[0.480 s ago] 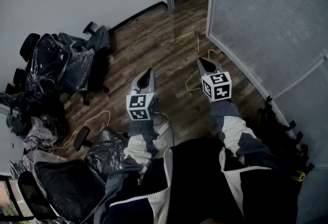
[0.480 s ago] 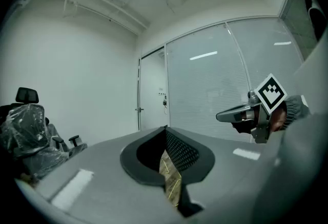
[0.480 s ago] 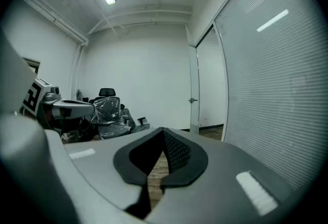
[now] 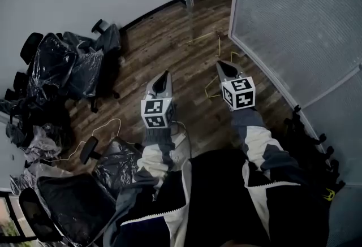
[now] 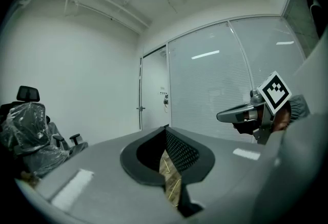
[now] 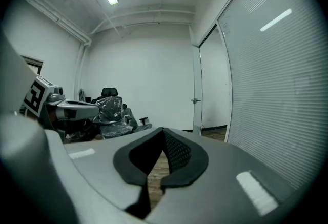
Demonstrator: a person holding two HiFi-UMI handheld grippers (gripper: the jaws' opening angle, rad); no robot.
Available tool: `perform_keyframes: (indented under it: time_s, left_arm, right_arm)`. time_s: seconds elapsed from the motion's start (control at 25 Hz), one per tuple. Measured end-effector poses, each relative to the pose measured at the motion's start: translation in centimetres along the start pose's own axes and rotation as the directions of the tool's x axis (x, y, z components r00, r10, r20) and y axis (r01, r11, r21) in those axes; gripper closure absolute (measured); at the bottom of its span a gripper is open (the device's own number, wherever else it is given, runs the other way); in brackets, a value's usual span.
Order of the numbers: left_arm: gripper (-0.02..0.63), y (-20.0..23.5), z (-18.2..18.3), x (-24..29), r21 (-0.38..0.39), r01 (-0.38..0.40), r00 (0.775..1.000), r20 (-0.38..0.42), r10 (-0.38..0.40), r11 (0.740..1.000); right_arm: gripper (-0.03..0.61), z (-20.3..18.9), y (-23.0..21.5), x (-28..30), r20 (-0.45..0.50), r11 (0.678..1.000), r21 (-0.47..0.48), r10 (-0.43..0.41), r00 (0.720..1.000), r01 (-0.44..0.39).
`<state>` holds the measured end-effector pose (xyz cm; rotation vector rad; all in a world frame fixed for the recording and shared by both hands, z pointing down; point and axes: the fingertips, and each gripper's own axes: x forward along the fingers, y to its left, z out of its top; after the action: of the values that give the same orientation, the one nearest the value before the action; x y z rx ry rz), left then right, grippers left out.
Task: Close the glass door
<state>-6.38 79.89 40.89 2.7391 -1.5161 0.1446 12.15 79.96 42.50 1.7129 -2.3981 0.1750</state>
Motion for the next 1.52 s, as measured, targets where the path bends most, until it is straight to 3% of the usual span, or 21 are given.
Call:
perform_keyframes:
  time_s: [0.52, 0.92, 1.08, 1.28, 1.52]
  left_arm:
    - [0.611, 2.9, -1.7, 0.9, -0.044, 0.022, 1.0, 0.014, -0.021, 0.999]
    - [0.611, 5.2, -3.6, 3.6, -0.044, 0.012, 1.0, -0.012, -0.013, 0.999]
    - [0.611, 7.3, -3.6, 7.1, -0.061, -0.03, 0.999, -0.023, 0.029, 0.998]
    - [0.611, 10.3, -4.1, 13.0, -0.107, -0.112, 0.992, -0.072, 0.104, 0.988]
    - [0.611, 12.4, -1.5, 21.1, 0.017, -0.15, 0.985, -0.083, 0.151, 0.989]
  right_arm:
    - [0.574, -0.3, 2.5, 3.2, -0.022, 1.0, -0.023, 0.015, 1.0, -0.016]
    - [0.574, -0.5, 2.1, 8.6, -0.038, 0.993, -0.032, 0.115, 0.993, -0.116]
    - [0.574, -0.5, 0.0, 13.4, -0.032, 0.987, -0.026, 0.16, 0.987, -0.161]
    - [0.574, 0.5, -4.8, 20.8, -0.004, 0.973, 0.057, 0.225, 0.974, -0.224]
    - [0.574, 4.1, -10.8, 28.0, 0.043, 0.946, 0.023, 0.321, 0.946, -0.322]
